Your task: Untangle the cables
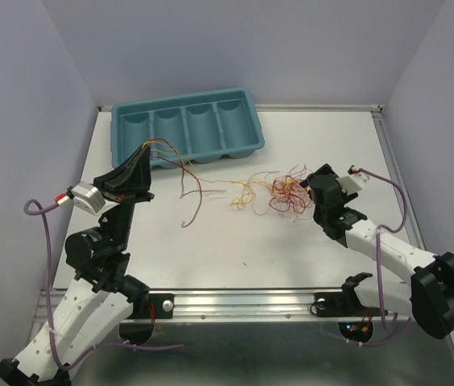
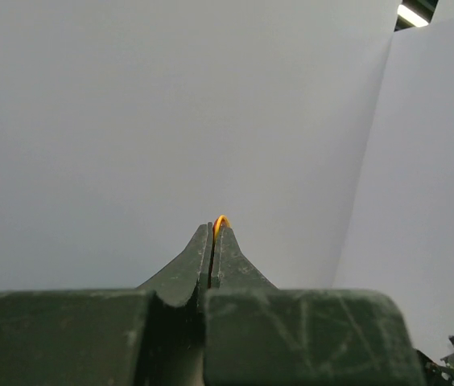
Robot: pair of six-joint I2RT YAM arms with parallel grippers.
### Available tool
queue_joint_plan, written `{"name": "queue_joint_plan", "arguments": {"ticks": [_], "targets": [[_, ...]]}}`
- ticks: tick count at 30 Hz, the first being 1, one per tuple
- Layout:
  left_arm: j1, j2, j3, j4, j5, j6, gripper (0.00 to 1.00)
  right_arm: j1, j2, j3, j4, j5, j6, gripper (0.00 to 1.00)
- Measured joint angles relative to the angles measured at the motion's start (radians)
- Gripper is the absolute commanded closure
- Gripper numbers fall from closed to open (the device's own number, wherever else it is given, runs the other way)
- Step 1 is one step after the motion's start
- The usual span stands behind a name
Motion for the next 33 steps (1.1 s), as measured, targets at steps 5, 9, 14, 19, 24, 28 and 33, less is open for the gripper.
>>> {"name": "queue_joint_plan", "arguments": {"ticks": [5, 9, 14, 19, 24, 28, 33], "targets": [[0.0, 0.0, 0.0, 0.0, -0.025, 0.0, 1.0, -0.008, -0.072, 0.0, -0.09, 0.081, 0.011, 0.07], [0.005, 0.014, 0.0, 0.014, 0.127, 0.002, 1.0, -0.01, -0.179, 0.0, -0.09, 0.07, -0.039, 0.06], [0.005, 0.059, 0.001, 0.006, 0.201, 0.006, 1.0, -0.012, -0.211, -0.038, 0.124, -0.245, -0.282, 0.05], [0.006, 0.064, 0.001, -0.008, 0.249, 0.007, 1.0, 0.0, -0.079, -0.048, 0.303, -0.603, -0.437, 0.03], [0.006, 0.061, 0.003, -0.001, 0.353, 0.006, 1.0, 0.078, 0.076, -0.046, 0.359, -0.733, -0.547, 0.03], [0.006, 0.061, 0.003, 0.0, 0.44, -0.002, 1.0, 0.18, 0.182, 0.002, 0.385, -0.719, -0.652, 0.02], [0.006, 0.056, 0.004, 0.001, 0.564, -0.019, 1.0, 0.234, 0.278, 0.063, 0.43, -0.657, -0.727, 0.03]]}}
